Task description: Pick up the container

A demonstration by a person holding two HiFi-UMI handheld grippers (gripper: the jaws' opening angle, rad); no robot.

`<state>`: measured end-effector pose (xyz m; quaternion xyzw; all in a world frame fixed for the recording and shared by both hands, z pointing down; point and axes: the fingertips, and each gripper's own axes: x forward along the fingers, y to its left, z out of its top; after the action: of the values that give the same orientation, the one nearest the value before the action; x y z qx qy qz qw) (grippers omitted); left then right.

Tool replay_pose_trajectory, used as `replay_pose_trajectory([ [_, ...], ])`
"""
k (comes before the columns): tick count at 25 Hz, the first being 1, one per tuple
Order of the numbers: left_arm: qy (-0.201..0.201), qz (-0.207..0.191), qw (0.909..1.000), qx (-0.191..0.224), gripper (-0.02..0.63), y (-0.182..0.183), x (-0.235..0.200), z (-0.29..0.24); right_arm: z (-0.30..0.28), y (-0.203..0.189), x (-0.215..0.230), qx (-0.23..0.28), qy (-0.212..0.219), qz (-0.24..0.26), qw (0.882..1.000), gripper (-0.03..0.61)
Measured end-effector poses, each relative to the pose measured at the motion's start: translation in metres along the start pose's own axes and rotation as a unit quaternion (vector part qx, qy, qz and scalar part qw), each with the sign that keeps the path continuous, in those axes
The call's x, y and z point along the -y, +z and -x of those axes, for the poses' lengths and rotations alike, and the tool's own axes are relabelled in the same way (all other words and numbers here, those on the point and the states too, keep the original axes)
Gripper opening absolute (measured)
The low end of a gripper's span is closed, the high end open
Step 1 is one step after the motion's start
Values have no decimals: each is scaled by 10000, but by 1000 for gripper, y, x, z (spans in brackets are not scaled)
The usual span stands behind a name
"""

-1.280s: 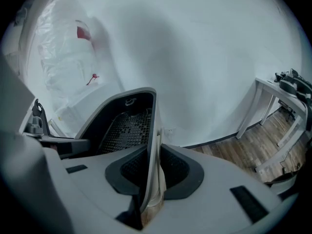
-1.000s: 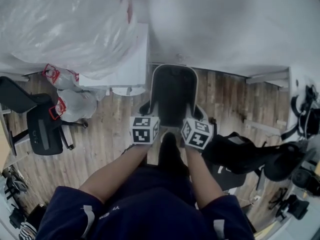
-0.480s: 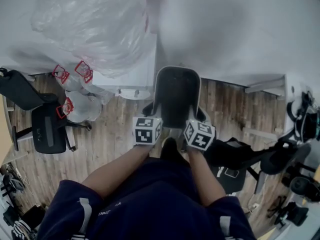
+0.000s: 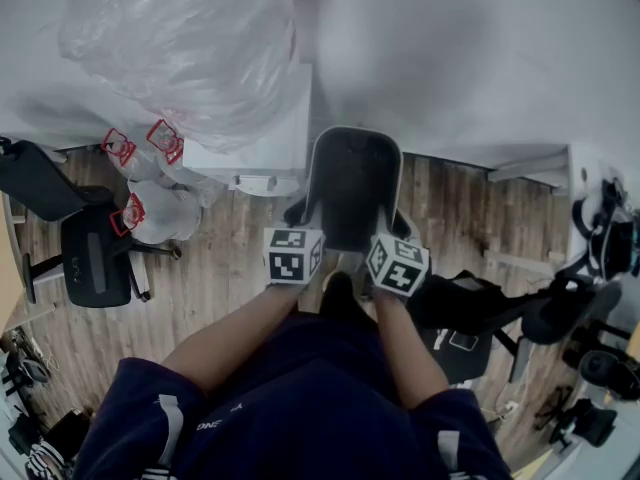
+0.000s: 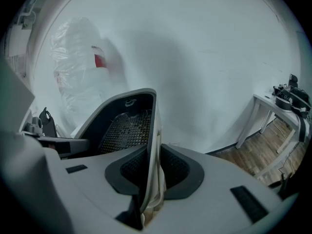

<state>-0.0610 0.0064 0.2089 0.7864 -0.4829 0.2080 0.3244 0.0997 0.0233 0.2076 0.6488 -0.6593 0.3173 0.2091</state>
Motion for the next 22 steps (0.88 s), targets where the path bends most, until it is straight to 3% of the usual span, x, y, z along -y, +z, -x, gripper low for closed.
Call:
replay_pose_trajectory([
  [22,-59,13,9999,-127,67,-1,0,-14,-12,-1,7,-43,-44,-69,10000,74],
])
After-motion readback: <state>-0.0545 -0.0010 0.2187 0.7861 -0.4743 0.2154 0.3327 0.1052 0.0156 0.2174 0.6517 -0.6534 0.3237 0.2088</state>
